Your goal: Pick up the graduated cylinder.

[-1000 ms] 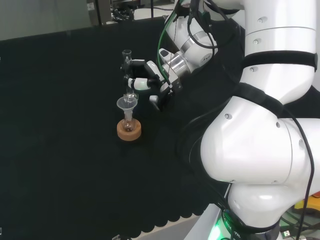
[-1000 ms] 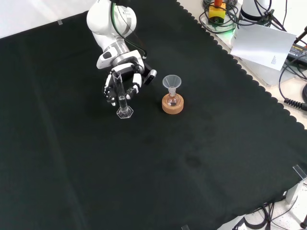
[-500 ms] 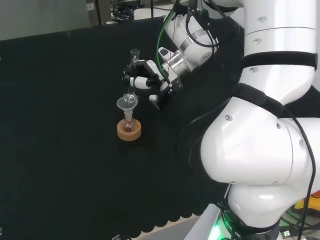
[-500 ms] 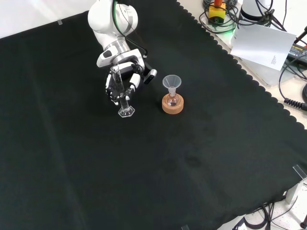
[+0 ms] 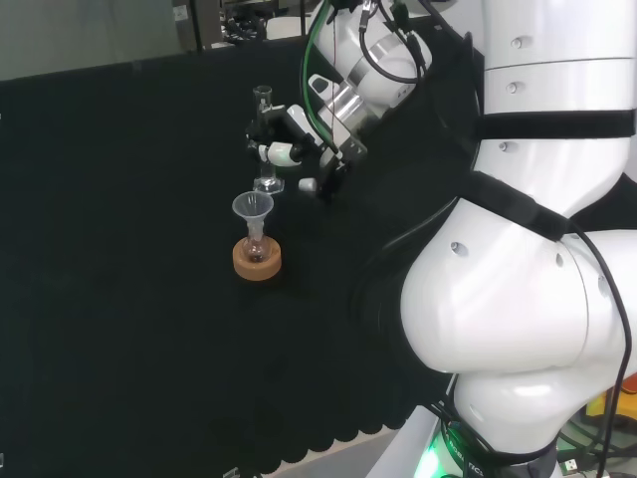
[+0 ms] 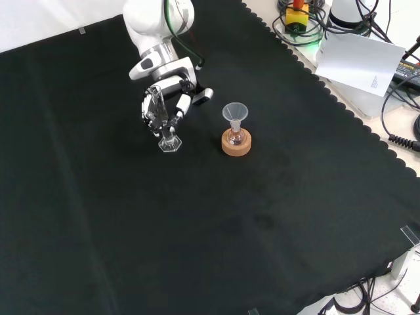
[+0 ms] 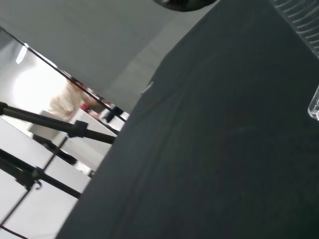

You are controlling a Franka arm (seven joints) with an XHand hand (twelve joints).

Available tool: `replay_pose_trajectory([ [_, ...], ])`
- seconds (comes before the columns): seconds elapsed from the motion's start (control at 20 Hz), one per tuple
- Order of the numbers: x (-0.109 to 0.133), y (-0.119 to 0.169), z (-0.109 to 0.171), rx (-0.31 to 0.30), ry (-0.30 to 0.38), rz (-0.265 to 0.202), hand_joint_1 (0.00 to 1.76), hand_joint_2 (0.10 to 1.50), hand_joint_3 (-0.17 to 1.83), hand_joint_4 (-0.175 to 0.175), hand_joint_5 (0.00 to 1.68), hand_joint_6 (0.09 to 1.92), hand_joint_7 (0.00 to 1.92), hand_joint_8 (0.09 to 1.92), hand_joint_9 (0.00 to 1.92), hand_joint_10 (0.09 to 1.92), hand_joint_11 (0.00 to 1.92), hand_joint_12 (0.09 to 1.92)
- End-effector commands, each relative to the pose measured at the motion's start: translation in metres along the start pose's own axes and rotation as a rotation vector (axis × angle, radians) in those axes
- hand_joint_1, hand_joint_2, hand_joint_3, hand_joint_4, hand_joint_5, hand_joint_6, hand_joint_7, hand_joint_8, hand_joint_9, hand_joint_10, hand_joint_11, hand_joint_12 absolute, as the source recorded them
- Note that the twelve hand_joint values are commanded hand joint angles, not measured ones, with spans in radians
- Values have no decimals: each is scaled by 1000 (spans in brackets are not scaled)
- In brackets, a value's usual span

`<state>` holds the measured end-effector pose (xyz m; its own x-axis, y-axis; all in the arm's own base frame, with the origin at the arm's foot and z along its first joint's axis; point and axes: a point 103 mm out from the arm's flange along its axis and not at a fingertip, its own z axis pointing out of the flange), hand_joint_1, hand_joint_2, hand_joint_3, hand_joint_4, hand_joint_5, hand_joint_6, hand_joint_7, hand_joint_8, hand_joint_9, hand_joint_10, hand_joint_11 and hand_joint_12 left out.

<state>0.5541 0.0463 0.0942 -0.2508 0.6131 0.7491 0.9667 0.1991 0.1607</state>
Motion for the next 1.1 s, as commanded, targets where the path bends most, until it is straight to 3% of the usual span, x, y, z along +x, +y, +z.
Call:
replay_pose_trajectory([
  [0.05,5,-7,-25,77,-190,-13,1257,1124,-2,-175,952,1038,979,1033,1298,241,1119,878],
  [0.5,22,-22,-51,172,-333,21,1260,1118,-2,-175,964,1018,994,1011,1322,221,1134,862],
  [1.1,43,-76,-91,268,-475,95,1261,1115,-2,-175,969,1010,999,1003,1337,209,1141,856],
])
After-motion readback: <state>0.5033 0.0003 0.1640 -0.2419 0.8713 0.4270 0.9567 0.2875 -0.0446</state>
